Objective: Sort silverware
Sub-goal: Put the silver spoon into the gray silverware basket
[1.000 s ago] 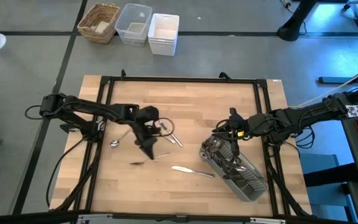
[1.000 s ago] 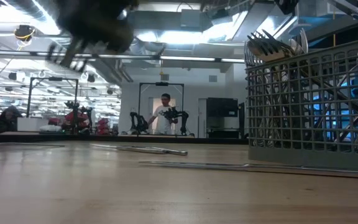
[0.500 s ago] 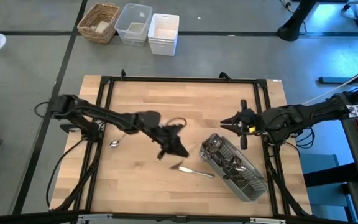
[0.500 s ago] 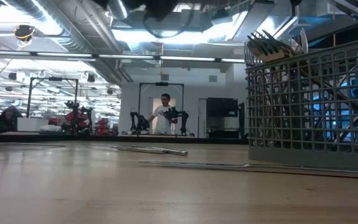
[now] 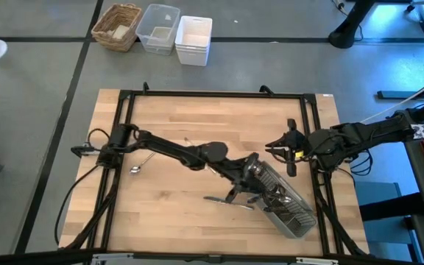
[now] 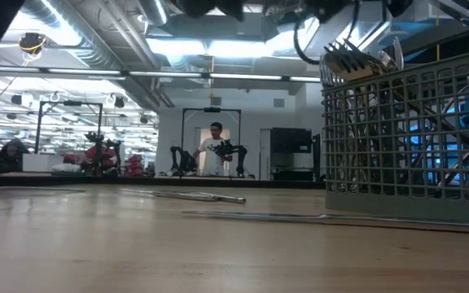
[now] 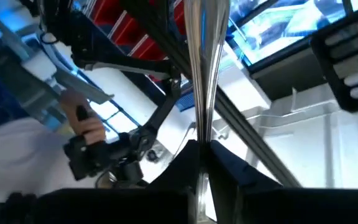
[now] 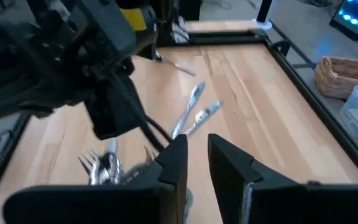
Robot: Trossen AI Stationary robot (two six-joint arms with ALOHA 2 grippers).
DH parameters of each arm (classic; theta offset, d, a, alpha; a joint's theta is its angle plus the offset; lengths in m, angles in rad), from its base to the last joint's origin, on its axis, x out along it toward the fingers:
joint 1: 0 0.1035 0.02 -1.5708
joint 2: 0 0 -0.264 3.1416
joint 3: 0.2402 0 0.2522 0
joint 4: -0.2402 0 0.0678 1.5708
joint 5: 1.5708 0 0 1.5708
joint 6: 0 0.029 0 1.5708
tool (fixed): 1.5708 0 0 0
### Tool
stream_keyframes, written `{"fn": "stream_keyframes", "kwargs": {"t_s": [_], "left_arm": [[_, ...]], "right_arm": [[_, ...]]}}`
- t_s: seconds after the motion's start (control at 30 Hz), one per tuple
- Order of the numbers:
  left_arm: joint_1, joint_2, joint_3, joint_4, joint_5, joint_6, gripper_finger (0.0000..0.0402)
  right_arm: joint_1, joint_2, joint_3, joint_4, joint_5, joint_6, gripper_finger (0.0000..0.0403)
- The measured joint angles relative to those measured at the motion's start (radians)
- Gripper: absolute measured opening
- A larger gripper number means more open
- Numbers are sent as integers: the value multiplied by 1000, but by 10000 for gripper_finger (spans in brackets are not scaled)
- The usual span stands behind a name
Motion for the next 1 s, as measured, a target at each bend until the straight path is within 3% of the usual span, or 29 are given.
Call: {"fn": "stream_keyframes", "kwargs": {"t_s": [0.17, 0.43, 0.8, 1.0], "left_arm": [[20, 60, 87, -119, 99, -30, 10], [54, 65, 91, -273, 108, -39, 22], [73, 63, 93, -310, 85, -23, 26], [73, 63, 93, -321, 82, -20, 50]], "right_arm": [[0, -1, 0, -37, 0, 1, 67], [0, 0, 0, -44, -19, 3, 67], [0, 0, 0, -44, -27, 3, 67], [0, 0, 0, -44, -27, 3, 67]]}}
